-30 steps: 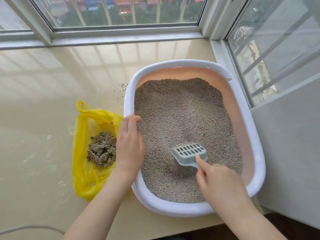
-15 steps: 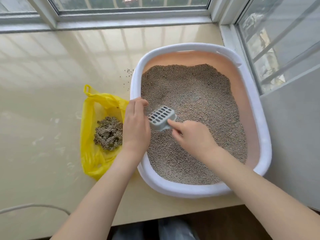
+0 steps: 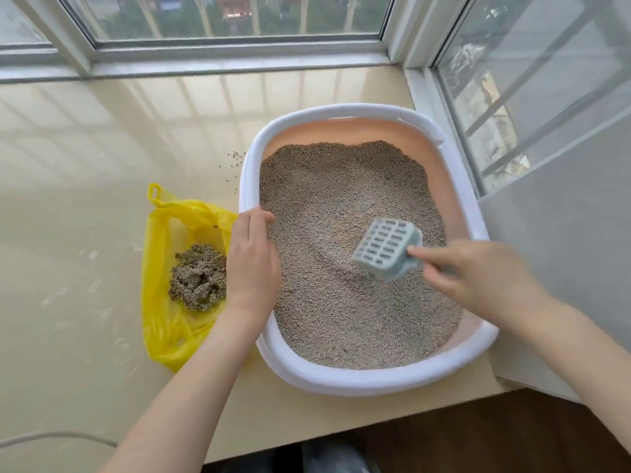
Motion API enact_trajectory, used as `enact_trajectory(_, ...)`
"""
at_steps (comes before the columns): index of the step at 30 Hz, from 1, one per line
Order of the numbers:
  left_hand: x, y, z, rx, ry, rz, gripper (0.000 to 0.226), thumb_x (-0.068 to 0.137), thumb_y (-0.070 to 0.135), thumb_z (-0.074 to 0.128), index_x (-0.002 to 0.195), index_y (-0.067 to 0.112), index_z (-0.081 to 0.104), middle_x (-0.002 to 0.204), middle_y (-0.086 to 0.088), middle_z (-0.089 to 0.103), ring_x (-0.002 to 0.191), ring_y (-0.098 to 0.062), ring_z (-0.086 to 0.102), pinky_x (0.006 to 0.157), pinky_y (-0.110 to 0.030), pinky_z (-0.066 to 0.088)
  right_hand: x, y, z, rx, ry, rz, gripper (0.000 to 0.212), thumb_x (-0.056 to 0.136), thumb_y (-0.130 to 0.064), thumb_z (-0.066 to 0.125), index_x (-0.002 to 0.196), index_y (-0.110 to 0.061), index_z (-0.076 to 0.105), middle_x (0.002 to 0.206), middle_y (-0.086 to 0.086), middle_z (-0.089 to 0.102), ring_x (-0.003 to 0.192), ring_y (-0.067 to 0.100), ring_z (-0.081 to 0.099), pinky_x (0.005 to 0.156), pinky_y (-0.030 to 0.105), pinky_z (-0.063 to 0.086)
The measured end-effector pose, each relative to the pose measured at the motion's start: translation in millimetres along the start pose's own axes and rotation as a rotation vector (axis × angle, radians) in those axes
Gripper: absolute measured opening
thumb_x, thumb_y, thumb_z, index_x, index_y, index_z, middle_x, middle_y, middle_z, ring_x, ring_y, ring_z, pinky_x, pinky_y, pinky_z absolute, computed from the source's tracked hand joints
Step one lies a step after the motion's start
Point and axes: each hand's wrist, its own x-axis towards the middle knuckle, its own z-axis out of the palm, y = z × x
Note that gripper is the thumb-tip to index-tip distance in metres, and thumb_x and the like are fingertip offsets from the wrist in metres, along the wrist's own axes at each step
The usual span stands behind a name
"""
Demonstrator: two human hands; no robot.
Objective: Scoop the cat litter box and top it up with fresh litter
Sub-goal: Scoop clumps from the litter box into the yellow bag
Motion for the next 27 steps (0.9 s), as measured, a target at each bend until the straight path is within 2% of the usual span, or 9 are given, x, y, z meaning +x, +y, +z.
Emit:
enact_trajectory(3, -0.8, 0.6, -0.5, -0.003, 0.007, 0.014, 0.033, 0.082, -0.014, 0.042, 0.110, 0.000, 0.053, 0.110, -0.015, 0.052, 0.108, -0.030, 0.048, 0.099, -0.032, 0.035, 61.2, -7.1, 12.6, 0.139, 0.091, 0.175, 0.035, 0.096, -0.032, 0.047, 0.128, -0.028, 0.061, 0.096, -0.003, 0.071, 0.073, 0.012, 0.054, 0.054, 0.026, 0.040)
enact_trajectory(5, -0.5, 0.1, 0.2, 0.002, 0.009, 0.021, 0.033, 0.082, -0.015, 0.043, 0.110, 0.000, 0.053, 0.109, -0.015, 0.052, 0.107, -0.030, 0.048, 0.099, -0.032, 0.035, 92.9, -13.4, 27.1, 0.196, 0.121, 0.259, 0.037, 0.098, -0.030, 0.042, 0.131, -0.025, 0.058, 0.109, -0.002, 0.070, 0.077, 0.011, 0.053, 0.052, 0.023, 0.036)
enact_trajectory(7, -0.5, -1.6, 0.8, 0.010, 0.003, 0.026, 0.034, 0.081, -0.016, 0.044, 0.109, 0.000, 0.054, 0.108, -0.015, 0.052, 0.105, -0.030, 0.049, 0.097, -0.032, 0.036, 110.3, -17.4, 43.6, 0.206, 0.107, 0.315, 0.037, 0.099, -0.026, 0.041, 0.132, -0.021, 0.057, 0.111, -0.001, 0.068, 0.074, 0.011, 0.053, 0.048, 0.019, 0.033)
enact_trajectory(11, -0.6, -0.8, 0.8, -0.001, -0.002, 0.009, 0.033, 0.082, -0.015, 0.044, 0.109, 0.001, 0.053, 0.108, -0.014, 0.051, 0.103, -0.030, 0.049, 0.094, -0.033, 0.038, 91.0, -24.2, 59.0, 0.220, 0.061, 0.361, 0.037, 0.100, -0.023, 0.039, 0.131, -0.014, 0.057, 0.100, 0.003, 0.068, 0.073, 0.013, 0.059, 0.057, 0.026, 0.049)
enact_trajectory(17, -1.1, 1.3, -2.4, 0.000, -0.014, 0.006, 0.033, 0.082, -0.015, 0.043, 0.109, 0.000, 0.053, 0.109, -0.016, 0.052, 0.106, -0.031, 0.047, 0.096, -0.035, 0.038, -21.1, -40.0, 46.8, 0.295, -0.009, 0.494, 0.038, 0.099, -0.023, 0.044, 0.135, -0.019, 0.055, 0.083, 0.004, 0.070, 0.072, 0.016, 0.054, 0.063, 0.030, 0.035)
enact_trajectory(21, -2.7, 3.0, -4.7, 0.036, -0.050, 0.017, 0.035, 0.078, -0.016, 0.045, 0.108, 0.000, 0.053, 0.111, -0.018, 0.052, 0.108, -0.029, 0.044, 0.098, -0.034, 0.035, -66.7, -57.0, 24.8, 0.304, -0.131, 0.597, 0.038, 0.097, -0.026, 0.046, 0.132, -0.024, 0.058, 0.101, 0.003, 0.071, 0.091, 0.020, 0.063, 0.075, 0.032, 0.045)
enact_trajectory(23, -2.5, 4.2, -6.6, 0.084, -0.095, 0.017, 0.035, 0.077, -0.016, 0.048, 0.108, -0.001, 0.054, 0.111, -0.019, 0.052, 0.108, -0.032, 0.046, 0.098, -0.035, 0.036, -78.5, -64.4, 8.5, 0.340, -0.115, 0.623, 0.036, 0.095, -0.026, 0.048, 0.129, -0.028, 0.060, 0.097, 0.003, 0.072, 0.090, 0.021, 0.063, 0.077, 0.033, 0.047)
enact_trajectory(25, -2.4, 6.3, -10.5, 0.129, -0.148, 0.031, 0.034, 0.076, -0.015, 0.050, 0.106, -0.001, 0.055, 0.107, -0.019, 0.053, 0.103, -0.036, 0.050, 0.094, -0.036, 0.038, -83.7, -70.7, 0.7, 0.372, -0.087, 0.630, 0.036, 0.094, -0.027, 0.050, 0.128, -0.029, 0.061, 0.097, 0.002, 0.072, 0.092, 0.022, 0.063, 0.079, 0.033, 0.047)
enact_trajectory(27, -4.6, 10.7, -18.1, 0.143, -0.179, 0.072, 0.028, 0.078, -0.006, 0.044, 0.103, 0.001, 0.055, 0.098, -0.016, 0.053, 0.092, -0.035, 0.053, 0.086, -0.033, 0.038, -80.9, -75.3, 4.5, 0.336, -0.152, 0.613, 0.037, 0.095, -0.026, 0.047, 0.129, -0.026, 0.060, 0.109, 0.001, 0.071, 0.102, 0.020, 0.062, 0.083, 0.031, 0.045)
